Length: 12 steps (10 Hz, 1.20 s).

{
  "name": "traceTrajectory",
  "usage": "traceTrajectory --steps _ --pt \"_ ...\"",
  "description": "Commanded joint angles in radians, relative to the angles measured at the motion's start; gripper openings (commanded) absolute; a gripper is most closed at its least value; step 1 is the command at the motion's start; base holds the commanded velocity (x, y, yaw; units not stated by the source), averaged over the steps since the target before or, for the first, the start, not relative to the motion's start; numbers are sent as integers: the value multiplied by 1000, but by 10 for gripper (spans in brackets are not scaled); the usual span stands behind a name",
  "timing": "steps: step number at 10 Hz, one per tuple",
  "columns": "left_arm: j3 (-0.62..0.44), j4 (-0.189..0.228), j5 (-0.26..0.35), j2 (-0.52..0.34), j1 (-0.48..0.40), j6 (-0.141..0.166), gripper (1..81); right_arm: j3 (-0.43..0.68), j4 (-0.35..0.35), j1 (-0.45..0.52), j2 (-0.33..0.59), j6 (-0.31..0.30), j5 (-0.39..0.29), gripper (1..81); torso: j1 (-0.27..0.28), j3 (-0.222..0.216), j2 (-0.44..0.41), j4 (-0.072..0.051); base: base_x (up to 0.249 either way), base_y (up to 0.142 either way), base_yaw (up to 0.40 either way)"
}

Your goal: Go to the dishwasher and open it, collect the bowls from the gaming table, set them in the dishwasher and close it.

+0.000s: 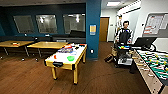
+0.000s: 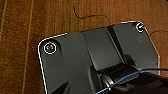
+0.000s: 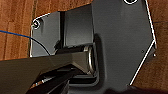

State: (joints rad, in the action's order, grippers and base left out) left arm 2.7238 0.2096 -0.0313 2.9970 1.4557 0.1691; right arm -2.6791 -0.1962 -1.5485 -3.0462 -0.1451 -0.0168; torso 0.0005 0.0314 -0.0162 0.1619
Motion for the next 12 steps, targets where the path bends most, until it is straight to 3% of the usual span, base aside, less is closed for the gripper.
traceTrajectory --steps 1,12 --pt "2 -4 45 -7 -53 1 811 7 -8 47 -7 4 -49 811 0 0 0 0 66 79 0" --pt "2 -4 44 -7 -51 0 811 4 -8 47 -9 4 -51 811 0 0 0 0 84 76 0"
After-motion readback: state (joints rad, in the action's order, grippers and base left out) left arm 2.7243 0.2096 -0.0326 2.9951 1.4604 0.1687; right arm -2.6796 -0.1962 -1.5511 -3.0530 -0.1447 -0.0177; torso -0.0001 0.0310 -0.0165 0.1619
